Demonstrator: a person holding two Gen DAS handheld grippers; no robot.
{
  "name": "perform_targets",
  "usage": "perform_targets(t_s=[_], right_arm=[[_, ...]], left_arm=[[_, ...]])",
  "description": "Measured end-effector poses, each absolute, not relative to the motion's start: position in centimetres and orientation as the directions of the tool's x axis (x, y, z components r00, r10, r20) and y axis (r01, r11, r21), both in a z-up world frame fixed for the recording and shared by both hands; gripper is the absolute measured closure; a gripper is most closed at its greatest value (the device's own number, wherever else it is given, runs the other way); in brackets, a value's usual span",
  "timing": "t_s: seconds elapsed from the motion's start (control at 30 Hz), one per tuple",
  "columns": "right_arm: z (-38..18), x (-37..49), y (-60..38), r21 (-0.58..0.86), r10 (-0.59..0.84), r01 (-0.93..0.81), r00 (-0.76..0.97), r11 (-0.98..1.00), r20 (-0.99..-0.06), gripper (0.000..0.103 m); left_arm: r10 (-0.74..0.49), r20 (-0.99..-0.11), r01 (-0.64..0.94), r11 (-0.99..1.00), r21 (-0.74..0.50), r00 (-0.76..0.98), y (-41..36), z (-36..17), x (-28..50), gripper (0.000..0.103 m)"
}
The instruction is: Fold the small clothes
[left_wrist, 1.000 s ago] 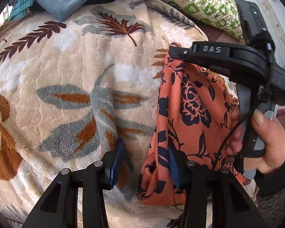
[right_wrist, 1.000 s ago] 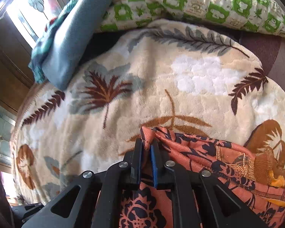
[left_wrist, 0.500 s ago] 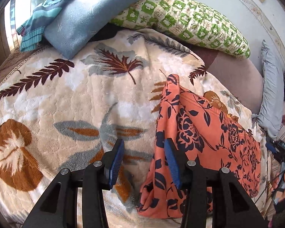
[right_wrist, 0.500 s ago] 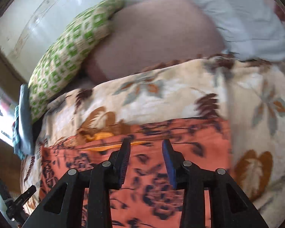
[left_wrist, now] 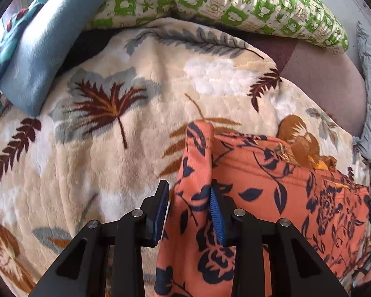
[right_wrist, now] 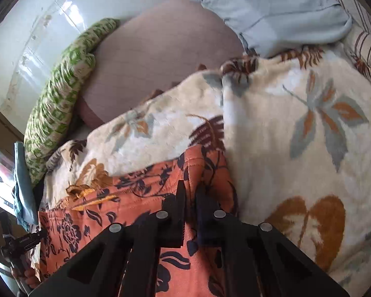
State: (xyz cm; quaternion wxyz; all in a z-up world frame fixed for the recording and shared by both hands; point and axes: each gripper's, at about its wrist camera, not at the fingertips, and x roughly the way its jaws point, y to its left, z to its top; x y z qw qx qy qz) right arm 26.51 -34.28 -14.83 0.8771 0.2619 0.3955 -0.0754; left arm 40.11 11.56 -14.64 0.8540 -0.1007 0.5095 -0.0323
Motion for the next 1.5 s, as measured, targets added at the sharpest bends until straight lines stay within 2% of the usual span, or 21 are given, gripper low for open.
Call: perform_targets(t_s=[0.1, 0.17, 0.2, 0.3, 0.4, 0.47, 0.53, 0.6, 0.67, 0.73, 0.83, 0.87, 0.93, 0.97, 1.2, 1.33, 1.5], right_arm=[[-17.9, 27.8, -35.0, 0.287, 0.029, 0.407, 0.534, 0.867, -0.845, 0.094], [-17.1, 26.7, -35.0, 0.31, 0.032, 0.395, 0.573, 0.865, -0.819, 0.092], [-16.3, 25.9, -35.0, 0.327, 0.03, 0.396, 0.597, 0.858, -0.801, 0.087], [-13.6, 23.2, -34.6, 0.384, 0.066, 0.363, 0.648, 0.849, -0.758, 0.083], [-11.6, 19.6, -32.4, 0.469, 0.181, 0.251, 0.694, 0.847, -0.697, 0.062], [-11.3, 16.9, -30.1, 0.497, 0.238, 0.18, 0.71, 0.849, -0.663, 0.061], [-12.6, 14.7, -28.4, 0.494, 0.252, 0.165, 0.701, 0.854, -0.667, 0.061], [-15.1, 13.7, -26.7, 0.453, 0.243, 0.193, 0.631, 0.87, -0.736, 0.061], [-17.4, 13.3, -25.2, 0.351, 0.18, 0.237, 0.533, 0.906, -0.827, 0.062], [-16.3, 12.6, -23.6, 0.28, 0.117, 0.22, 0.552, 0.934, -0.826, 0.061], [-13.4, 12.0, -20.5, 0.307, 0.166, 0.137, 0.605, 0.942, -0.779, 0.058], [-12.4, 11.7, -18.9, 0.292, 0.175, 0.089, 0.626, 0.952, -0.76, 0.055], [-11.1, 11.5, -15.0, 0.224, 0.174, -0.008, 0.66, 0.975, -0.731, 0.036], [-10.7, 11.6, -12.7, 0.185, 0.18, -0.065, 0.669, 0.981, -0.721, 0.034], [-12.4, 13.0, 2.5, -0.022, 0.236, -0.369, 0.636, 0.929, -0.735, 0.035], [-14.3, 14.3, 7.8, -0.087, 0.235, -0.458, 0.599, 0.885, -0.765, 0.035], [-16.1, 15.2, 11.2, -0.176, 0.182, -0.487, 0.6, 0.855, -0.779, 0.035]], left_arm=[[-0.08, -0.892, -0.068, 0.99, -0.122, 0.445, 10.1, -15.7, 41.8, 0.071], [-0.074, -0.897, -0.068, 0.991, -0.115, 0.436, 9.7, -14.9, 41.9, 0.072], [-0.092, -0.898, -0.066, 0.989, -0.133, 0.431, 10.0, -14.4, 41.7, 0.072], [-0.165, -0.889, -0.091, 0.97, -0.224, 0.427, 12.4, -12.9, 40.2, 0.072], [-0.28, -0.867, -0.122, 0.926, -0.357, 0.413, 15.3, -11.9, 37.5, 0.071], [-0.378, -0.837, -0.115, 0.884, -0.453, 0.395, 16.5, -12.0, 35.2, 0.069], [-0.427, -0.818, -0.086, 0.866, -0.492, 0.385, 16.7, -12.3, 33.0, 0.066], [-0.406, -0.831, -0.061, 0.885, -0.461, 0.38, 16.1, -13.2, 31.0, 0.06], [-0.361, -0.871, -0.054, 0.915, -0.4, 0.333, 15.1, -14.9, 29.9, 0.06], [-0.331, -0.908, -0.055, 0.933, -0.355, 0.258, 14.3, -16.9, 29.5, 0.061], [-0.384, -0.89, -0.079, 0.907, -0.413, 0.246, 15.3, -17.0, 29.8, 0.061], [-0.419, -0.873, -0.096, 0.887, -0.452, 0.249, 16.1, -16.6, 30.0, 0.061], [-0.485, -0.833, -0.114, 0.842, -0.527, 0.267, 17.7, -15.5, 30.6, 0.06], [-0.503, -0.82, -0.119, 0.828, -0.547, 0.273, 18.5, -15.1, 30.9, 0.059], [-0.52, -0.808, -0.126, 0.814, -0.567, 0.278, 22.5, -13.8, 31.9, 0.055], [-0.524, -0.812, -0.12, 0.817, -0.565, 0.256, 24.2, -14.1, 32.7, 0.055], [-0.547, -0.794, -0.116, 0.8, -0.589, 0.264, 25.3, -14.9, 33.7, 0.055]])
